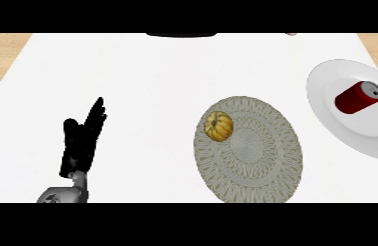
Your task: Pick the can from the placemat and place it in the plate
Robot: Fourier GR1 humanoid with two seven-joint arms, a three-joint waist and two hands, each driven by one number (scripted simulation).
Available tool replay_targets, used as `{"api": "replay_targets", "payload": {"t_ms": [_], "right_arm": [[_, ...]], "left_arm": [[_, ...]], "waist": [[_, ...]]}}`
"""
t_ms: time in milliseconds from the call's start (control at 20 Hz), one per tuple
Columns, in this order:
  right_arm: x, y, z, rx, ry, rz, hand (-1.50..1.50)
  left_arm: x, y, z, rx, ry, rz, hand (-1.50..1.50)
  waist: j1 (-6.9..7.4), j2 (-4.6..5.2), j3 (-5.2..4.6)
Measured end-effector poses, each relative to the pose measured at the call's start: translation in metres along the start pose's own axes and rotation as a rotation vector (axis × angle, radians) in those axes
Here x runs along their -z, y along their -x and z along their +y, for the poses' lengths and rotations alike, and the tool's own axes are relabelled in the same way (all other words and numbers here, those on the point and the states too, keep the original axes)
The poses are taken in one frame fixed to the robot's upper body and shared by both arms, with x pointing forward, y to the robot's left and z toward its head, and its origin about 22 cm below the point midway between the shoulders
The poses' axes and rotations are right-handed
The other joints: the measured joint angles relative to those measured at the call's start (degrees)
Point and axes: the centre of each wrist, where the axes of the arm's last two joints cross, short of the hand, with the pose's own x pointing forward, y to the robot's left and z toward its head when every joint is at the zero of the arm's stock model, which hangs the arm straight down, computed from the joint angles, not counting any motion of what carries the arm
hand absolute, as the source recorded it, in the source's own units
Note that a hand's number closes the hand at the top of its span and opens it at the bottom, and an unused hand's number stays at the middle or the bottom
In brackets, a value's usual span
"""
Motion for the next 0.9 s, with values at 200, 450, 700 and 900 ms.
{"api": "replay_targets", "payload": {"t_ms": [200,450,700,900], "right_arm": [[-0.002,0.005,0.004,-0.024,0.011,0.014,-1.50],[-0.006,0.008,0.003,-0.067,0.036,0.040,-1.50],[-0.008,0.010,0.002,-0.093,0.052,0.060,-1.50],[-0.020,0.018,-0.002,-0.119,0.072,0.081,-1.50]], "left_arm": [[0.001,0.003,0.002,-0.001,0.002,0.003,0.00],[0.000,0.005,0.003,-0.001,0.001,0.002,0.00],[-0.005,0.007,-0.009,-0.001,0.008,0.000,0.00],[-0.001,-0.001,-0.005,0.002,0.007,-0.001,0.00]], "waist": [[0.10,0.03,-0.01],[0.30,0.13,0.04],[0.37,0.13,0.04],[0.28,0.16,0.07]]}}
